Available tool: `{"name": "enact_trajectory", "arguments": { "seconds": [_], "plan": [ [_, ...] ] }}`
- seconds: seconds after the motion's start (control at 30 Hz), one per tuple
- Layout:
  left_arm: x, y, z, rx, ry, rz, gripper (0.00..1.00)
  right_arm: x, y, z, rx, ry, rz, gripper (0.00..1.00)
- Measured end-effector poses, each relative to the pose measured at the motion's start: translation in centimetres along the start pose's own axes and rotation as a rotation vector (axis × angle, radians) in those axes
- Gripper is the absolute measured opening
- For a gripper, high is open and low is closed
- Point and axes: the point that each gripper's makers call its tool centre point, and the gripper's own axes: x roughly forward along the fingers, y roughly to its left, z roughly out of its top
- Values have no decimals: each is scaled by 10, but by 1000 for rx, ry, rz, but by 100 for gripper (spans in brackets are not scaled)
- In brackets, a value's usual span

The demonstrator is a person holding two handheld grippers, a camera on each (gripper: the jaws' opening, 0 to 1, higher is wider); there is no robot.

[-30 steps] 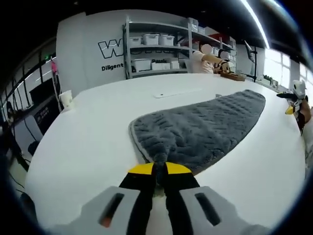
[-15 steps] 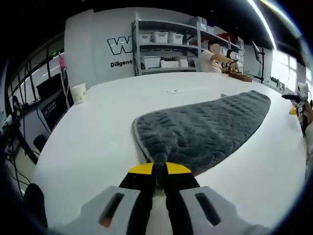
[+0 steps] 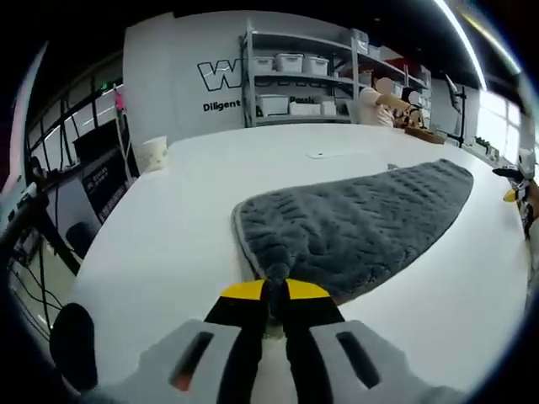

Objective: Open the folded towel by lifting each exposed corner and separating the folded layers until the towel lies flat within the target outline without major curled edges

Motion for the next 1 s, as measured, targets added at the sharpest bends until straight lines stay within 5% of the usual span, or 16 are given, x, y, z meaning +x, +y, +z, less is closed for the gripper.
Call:
{"name": "enact_trajectory", "arguments": {
  "seconds": [0.53,0.7,1.0],
  "plan": [
    [-3,13,-2,-29,-3,46,9,3,2,-3,-1,16,8,98],
    [-18,10,21,-77,-98,33,27,5,-1,-1,2,22,7,98],
    [-49,-32,32,-17,-100,-49,53,10,-16,-1,4,50,-15,95]
  ]
}}
